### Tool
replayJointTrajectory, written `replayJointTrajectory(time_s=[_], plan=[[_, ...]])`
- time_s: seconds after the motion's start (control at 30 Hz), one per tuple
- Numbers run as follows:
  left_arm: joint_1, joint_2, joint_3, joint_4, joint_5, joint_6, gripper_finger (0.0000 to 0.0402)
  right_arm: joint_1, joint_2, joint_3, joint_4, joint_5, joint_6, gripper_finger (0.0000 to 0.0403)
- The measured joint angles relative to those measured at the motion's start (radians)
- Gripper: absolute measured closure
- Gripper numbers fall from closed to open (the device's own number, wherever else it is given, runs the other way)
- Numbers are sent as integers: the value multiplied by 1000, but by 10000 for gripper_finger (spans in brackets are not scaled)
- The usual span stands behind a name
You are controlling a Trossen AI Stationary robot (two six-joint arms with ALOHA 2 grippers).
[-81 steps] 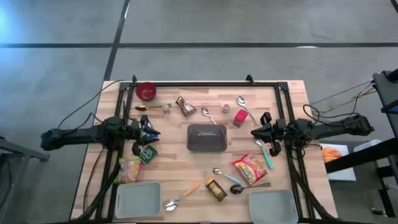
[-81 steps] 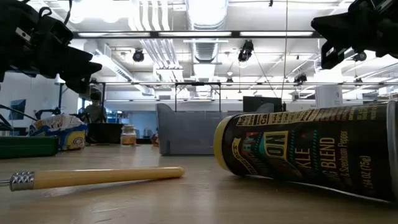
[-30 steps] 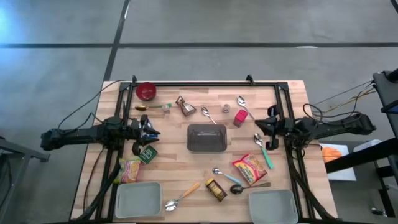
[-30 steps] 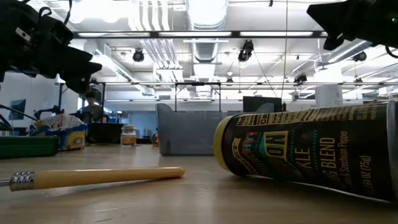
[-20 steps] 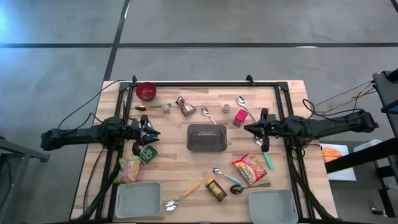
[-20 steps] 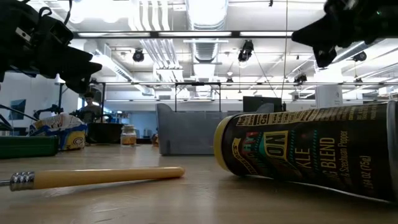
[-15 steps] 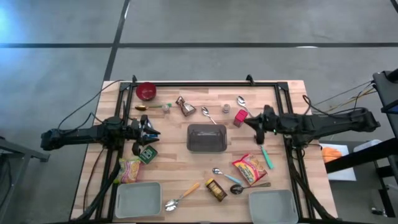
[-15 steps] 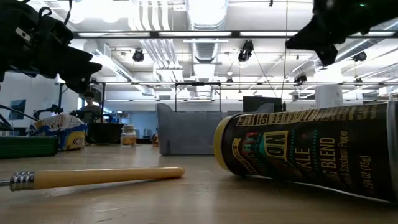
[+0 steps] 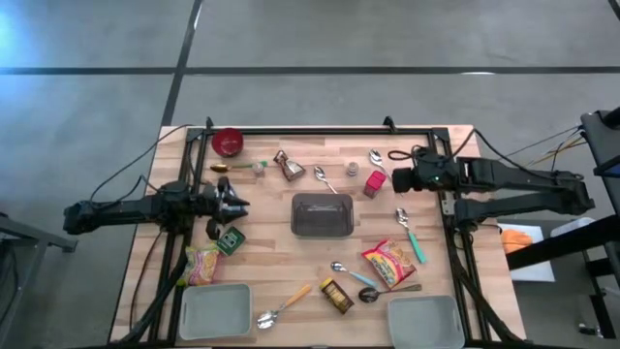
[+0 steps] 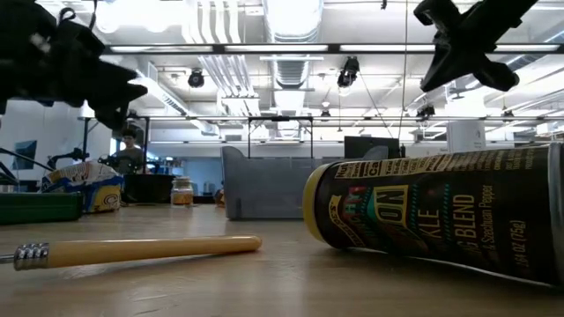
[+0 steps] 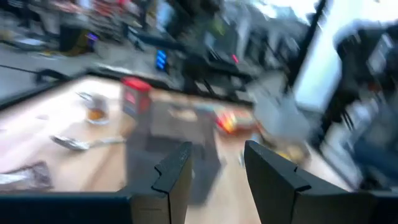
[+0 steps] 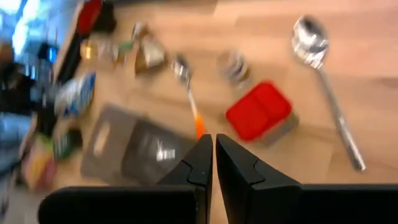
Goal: Pick & Place Food Item
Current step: Put the light green spoon into the right grey bin
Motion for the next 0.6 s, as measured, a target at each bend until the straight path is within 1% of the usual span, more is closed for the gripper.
replayJointTrajectory(time_s=[0.1, 0.13, 0.2, 0.3, 0.4, 0.5, 0.6], plan=[[16, 18, 29, -15, -107, -125, 249, -5, 2, -17, -5, -105, -79, 383], [24, 25, 48, -9, -122, -164, 249, -5, 3, -20, -10, -136, -96, 383], [43, 52, 87, -4, -111, -214, 249, -5, 3, -26, -18, -178, -131, 383], [69, 117, 131, -32, -38, -220, 249, -5, 2, -30, -35, -201, -186, 383], [98, 202, 183, -25, 2, -210, 249, -5, 2, -32, -83, -199, -219, 383], [127, 300, 233, -34, 72, -234, 249, -6, 2, -40, -145, -189, -179, 383], [157, 389, 288, -36, 204, -278, 249, -6, 2, -59, -189, -189, -117, 383]])
